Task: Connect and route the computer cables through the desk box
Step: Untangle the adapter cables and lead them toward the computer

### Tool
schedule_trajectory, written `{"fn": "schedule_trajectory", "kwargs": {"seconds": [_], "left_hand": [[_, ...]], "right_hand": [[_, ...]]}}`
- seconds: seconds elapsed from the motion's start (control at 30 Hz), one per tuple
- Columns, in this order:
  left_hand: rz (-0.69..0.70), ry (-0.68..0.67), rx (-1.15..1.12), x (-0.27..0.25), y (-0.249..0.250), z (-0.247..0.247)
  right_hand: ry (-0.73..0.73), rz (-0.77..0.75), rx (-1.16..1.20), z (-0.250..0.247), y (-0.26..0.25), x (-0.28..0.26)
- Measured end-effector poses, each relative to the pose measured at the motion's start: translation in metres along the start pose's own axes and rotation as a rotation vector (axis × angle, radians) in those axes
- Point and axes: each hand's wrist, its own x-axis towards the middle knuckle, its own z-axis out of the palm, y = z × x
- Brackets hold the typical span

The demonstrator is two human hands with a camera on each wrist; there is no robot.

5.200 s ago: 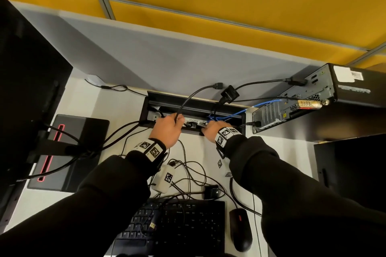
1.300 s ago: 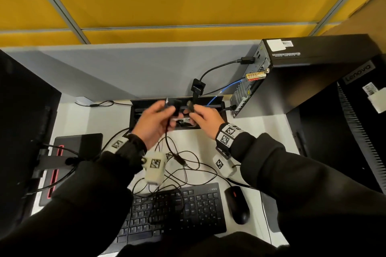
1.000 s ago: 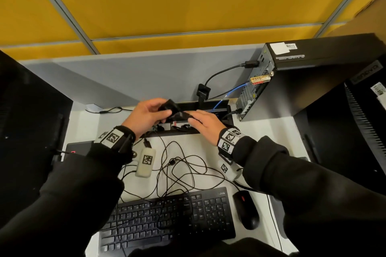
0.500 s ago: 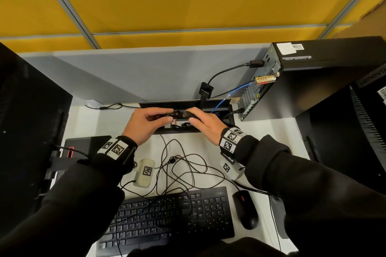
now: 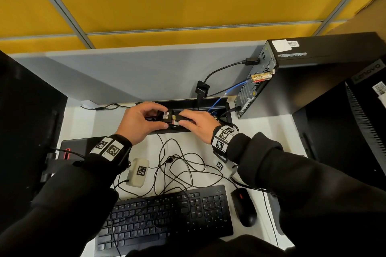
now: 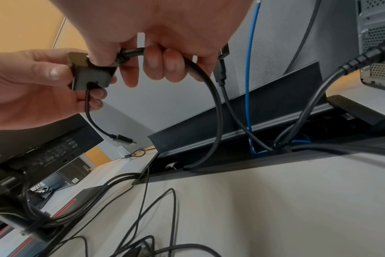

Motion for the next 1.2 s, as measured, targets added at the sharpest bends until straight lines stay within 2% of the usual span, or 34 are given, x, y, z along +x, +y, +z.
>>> {"fn": "schedule_trajectory", "kwargs": {"seconds": [0.17,0.3,0.43,0.6,0.83,1.2], "left_hand": [[-0.034,-0.005,0.152,-0.002,0.004,-0.003],[-0.047,-0.102,0.194,-0.004,0.009,-0.002],[-0.146,-0.171,0.016,0.000,0.000,0.001],[-0.203,-0.257,-0.004,0.007,-0.007,0.002],[-0.244,-0.468,0.137,0.018,-0.007,-0.007],[-0.342,-0.473,-0.058,0.015,-0.013,0.000]], "right_hand": [[0.043,0.005,0.005,0.000,-0.001,0.000],[0.061,-0.024,-0.009,-0.001,0.000,0.003],[0.044,-0.049,-0.065,-0.001,0.000,0.005],[0.014,-0.104,-0.149,-0.001,0.003,0.007],[-0.071,-0.109,-0.256,0.006,0.014,0.004],[-0.124,-0.114,-0.235,0.002,0.012,-0.003]]}}
